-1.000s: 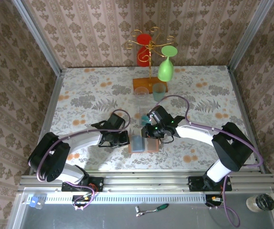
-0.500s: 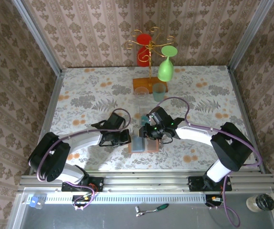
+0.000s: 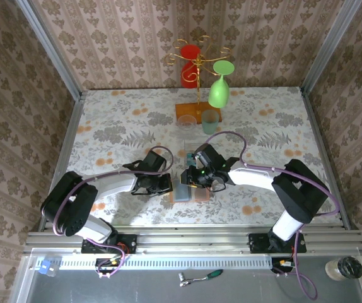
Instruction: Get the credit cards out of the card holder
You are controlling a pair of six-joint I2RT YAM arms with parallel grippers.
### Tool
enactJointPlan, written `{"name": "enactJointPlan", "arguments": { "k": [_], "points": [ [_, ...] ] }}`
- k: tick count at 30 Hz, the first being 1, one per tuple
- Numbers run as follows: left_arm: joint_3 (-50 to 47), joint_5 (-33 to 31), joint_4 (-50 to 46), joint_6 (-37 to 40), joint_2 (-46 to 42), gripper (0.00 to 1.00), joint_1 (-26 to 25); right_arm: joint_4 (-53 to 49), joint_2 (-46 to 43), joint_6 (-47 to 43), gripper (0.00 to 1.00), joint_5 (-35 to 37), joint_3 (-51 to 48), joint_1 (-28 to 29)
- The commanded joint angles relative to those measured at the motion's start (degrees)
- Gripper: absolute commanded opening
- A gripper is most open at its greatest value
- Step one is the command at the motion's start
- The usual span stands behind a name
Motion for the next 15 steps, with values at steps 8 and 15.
{"name": "enactJointPlan", "arguments": {
  "k": [8,15],
  "points": [
    [-0.5,-1.0,-1.4,0.3,0.8,0.02,0.0,1.5,2.6,1.2,0.36,-2.2,0.0,0.6],
    [-0.6,-1.2,-1.5,0.5,0.6,0.02,0.2,2.1,4.0,1.2,0.35,-3.0,0.4,1.0]
  ]
}}
